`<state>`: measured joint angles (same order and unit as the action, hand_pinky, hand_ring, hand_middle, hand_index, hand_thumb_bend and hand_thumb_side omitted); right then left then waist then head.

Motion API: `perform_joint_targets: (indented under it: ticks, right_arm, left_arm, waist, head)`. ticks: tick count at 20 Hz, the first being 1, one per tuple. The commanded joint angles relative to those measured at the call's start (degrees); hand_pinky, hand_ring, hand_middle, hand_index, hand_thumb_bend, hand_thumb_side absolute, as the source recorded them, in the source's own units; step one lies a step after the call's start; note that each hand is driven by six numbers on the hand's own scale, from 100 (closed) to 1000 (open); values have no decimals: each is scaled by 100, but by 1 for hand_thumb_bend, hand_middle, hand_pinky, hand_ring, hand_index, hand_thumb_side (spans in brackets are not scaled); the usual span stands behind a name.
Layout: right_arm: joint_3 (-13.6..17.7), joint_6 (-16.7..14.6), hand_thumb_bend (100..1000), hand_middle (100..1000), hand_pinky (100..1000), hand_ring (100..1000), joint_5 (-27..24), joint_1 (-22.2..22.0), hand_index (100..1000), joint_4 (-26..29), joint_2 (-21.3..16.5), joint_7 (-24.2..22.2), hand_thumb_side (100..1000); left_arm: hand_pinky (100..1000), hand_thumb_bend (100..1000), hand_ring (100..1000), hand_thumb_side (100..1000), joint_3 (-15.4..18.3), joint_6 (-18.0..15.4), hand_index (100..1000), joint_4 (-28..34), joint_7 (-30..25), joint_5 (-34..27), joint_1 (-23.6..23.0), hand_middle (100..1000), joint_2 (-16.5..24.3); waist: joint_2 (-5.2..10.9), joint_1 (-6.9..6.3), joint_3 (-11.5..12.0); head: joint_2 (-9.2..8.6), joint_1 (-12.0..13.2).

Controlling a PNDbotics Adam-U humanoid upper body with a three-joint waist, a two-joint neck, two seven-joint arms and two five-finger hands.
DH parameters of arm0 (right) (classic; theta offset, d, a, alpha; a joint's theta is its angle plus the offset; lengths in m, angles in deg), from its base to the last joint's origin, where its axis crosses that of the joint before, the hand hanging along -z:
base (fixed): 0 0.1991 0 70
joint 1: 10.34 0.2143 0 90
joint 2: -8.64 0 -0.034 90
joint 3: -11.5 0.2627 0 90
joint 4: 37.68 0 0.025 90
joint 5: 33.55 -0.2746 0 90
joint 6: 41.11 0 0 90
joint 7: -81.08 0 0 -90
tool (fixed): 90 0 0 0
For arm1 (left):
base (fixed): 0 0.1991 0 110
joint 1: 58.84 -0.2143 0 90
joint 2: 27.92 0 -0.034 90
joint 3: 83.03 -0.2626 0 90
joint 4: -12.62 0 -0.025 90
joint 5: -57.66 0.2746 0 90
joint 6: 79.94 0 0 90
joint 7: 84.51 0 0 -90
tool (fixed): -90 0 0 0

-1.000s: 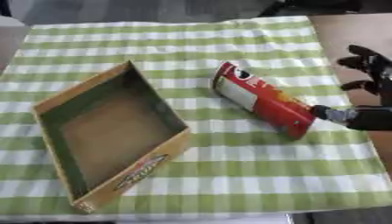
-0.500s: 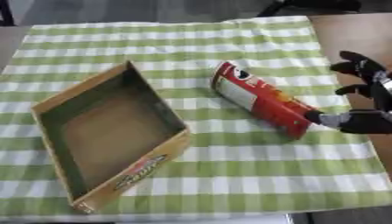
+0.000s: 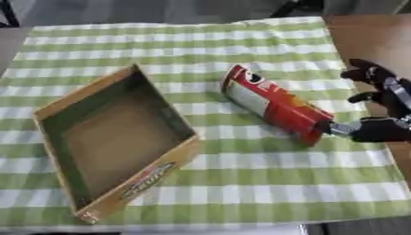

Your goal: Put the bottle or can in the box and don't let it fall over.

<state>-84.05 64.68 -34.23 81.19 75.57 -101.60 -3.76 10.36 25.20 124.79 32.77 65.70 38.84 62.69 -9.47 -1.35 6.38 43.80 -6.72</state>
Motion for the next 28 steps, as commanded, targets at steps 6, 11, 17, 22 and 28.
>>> perform_joint_targets:
  ticks: [6, 11, 17, 22, 28]
  right_arm:
    - [-51, 218, 723, 842, 731, 978, 183, 116, 962, 134, -253, -204, 126]
    - [-114, 333, 722, 837, 728, 977, 169, 150, 962, 134, -222, -301, 105]
    - [-209, 449, 715, 835, 725, 976, 129, 220, 962, 134, -171, -367, 117]
    - [-274, 508, 712, 833, 724, 974, 111, 279, 960, 78, -138, -394, 115]
    - [-353, 525, 711, 828, 725, 973, 130, 374, 956, -93, -113, -423, 113]
  left_arm:
    - [534, 100, 575, 704, 30, -4, 718, 90, -12, -10, 38, 615, 132]
    - [534, 100, 575, 702, 26, -6, 718, 88, -12, -13, 41, 615, 129]
    - [535, 100, 574, 704, 22, -8, 718, 89, -14, -18, 45, 615, 128]
    - [535, 100, 574, 705, 17, -9, 717, 90, -18, -20, 50, 615, 125]
    - [535, 100, 574, 705, 15, -8, 718, 91, -17, -21, 59, 616, 125]
  waist:
    - [69, 34, 12]
    - [62, 35, 20]
    - [50, 30, 30]
    - [45, 33, 43]
    - [30, 38, 73]
  head:
    - [32, -35]
    - [25, -56]
    - [28, -80]
    - [32, -91]
    - [32, -95]
